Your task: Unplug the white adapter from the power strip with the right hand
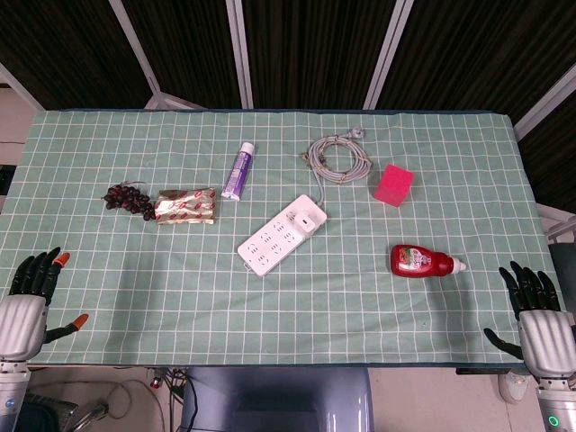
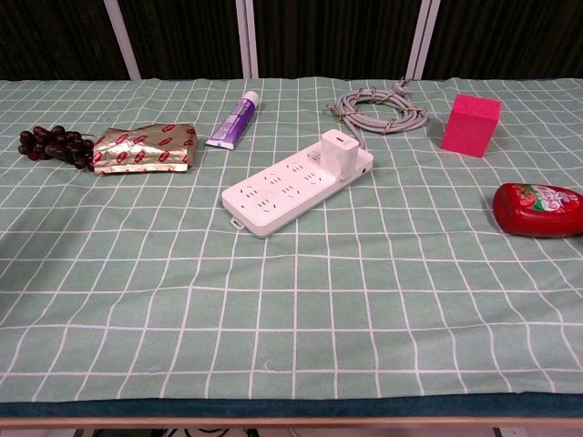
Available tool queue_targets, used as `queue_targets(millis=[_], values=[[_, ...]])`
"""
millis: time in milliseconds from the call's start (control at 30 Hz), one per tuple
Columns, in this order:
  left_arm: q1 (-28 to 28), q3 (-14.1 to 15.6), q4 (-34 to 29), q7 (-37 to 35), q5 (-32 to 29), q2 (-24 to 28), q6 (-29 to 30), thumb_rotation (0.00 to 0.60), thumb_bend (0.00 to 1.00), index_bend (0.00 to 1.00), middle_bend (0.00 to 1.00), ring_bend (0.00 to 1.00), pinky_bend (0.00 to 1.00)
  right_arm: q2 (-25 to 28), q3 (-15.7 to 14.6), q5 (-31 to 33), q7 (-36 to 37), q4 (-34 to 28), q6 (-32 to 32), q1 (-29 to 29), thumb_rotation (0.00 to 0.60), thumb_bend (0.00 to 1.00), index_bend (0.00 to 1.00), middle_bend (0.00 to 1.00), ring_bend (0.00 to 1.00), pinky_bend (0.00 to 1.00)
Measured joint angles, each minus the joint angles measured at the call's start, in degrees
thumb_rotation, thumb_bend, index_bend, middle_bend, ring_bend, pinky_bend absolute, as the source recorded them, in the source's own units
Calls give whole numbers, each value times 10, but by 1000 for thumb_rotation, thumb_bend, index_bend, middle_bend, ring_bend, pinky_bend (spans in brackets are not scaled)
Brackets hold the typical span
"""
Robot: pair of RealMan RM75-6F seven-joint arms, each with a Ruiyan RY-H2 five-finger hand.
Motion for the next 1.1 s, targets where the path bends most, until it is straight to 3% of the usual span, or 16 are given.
queue_targets(millis=[500,867,1100], values=[[-4,5,-8,9,14,-2,-3,600,84,0,0,0,0,3,0,1,5,-5,-1,0,600,197,0,0,0,0],[-47,-2,-72,79,37,6,-49,600,390,6,0,0,2,13,10,4,-5,-23,-12,13,600,196,0,0,0,0],[-107,-28,-144,162,33,5,-131,600,465,7,0,0,10,29,27,10,-53,-75,-43,40,600,197,0,0,0,0]])
